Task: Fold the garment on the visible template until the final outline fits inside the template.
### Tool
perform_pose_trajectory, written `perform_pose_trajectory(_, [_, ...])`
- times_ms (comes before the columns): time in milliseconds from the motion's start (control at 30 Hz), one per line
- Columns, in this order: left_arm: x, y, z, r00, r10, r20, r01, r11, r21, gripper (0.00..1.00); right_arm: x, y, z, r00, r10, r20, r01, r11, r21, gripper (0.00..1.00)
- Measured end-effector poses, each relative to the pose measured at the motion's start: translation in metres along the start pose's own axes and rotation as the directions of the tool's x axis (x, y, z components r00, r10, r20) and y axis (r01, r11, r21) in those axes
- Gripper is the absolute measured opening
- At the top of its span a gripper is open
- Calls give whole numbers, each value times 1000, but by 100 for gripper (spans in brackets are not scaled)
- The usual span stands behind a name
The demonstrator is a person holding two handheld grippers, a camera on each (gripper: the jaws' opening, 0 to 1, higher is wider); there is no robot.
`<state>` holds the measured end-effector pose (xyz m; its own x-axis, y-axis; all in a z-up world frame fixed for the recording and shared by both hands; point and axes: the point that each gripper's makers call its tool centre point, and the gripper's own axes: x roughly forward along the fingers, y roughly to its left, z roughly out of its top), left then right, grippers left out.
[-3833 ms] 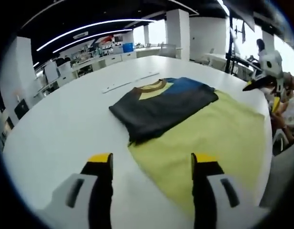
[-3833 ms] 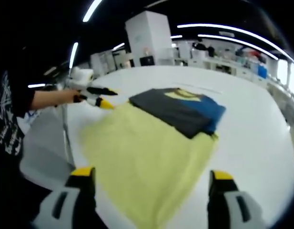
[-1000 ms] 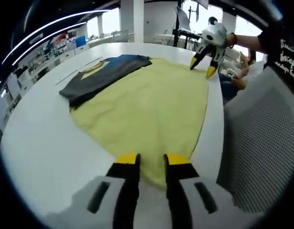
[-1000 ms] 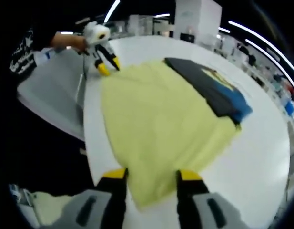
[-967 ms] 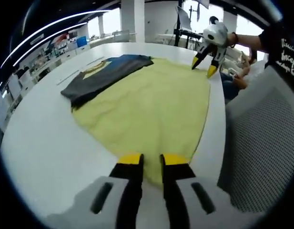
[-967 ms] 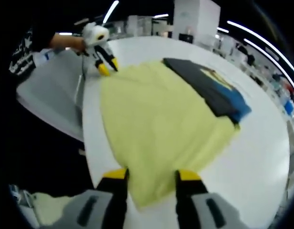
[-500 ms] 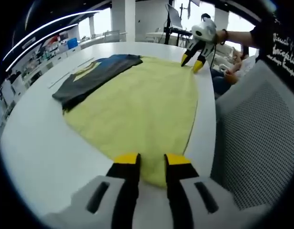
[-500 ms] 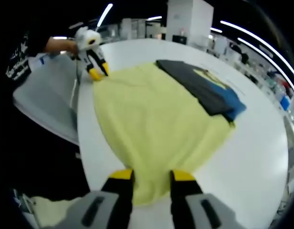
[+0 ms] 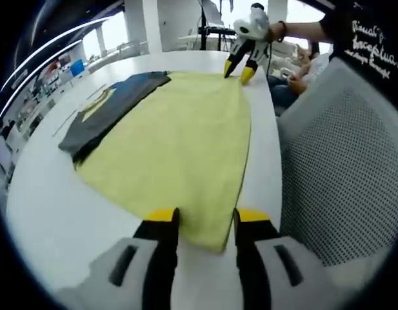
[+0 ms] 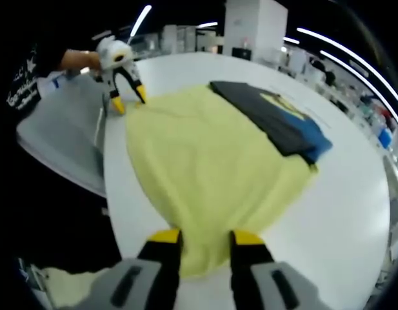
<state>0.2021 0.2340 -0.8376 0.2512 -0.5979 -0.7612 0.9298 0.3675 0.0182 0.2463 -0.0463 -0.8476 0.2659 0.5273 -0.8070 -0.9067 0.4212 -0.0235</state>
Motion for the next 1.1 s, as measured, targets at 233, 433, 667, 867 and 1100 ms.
perform_pose_trajectory(233, [-3,6,2,1000,23,2,-23,1000,-15,18,1,-8,-2,1000,-20,0,20,1000,14,18])
perform_pose_trajectory(433, [-3,13,-1,998,58,-8,-58,998,-27,5,2,-11,-1,1000,-18,12,17,998,65,6])
perform_pose_trajectory(667, [-4,16,-3,996,88,-19,-89,996,-26,1,2,-10,2,1000,-21,19,19,997,79,2])
perform_pose_trajectory(867, [-10,16,0,992,123,2,-123,991,-45,0,-2,-2,-3,1000,1,15,-3,996,86,0])
perform_pose_trajectory(1100, [-13,6,-2,990,139,-14,-140,989,-43,0,-12,11,-4,999,24,31,-27,994,103,0])
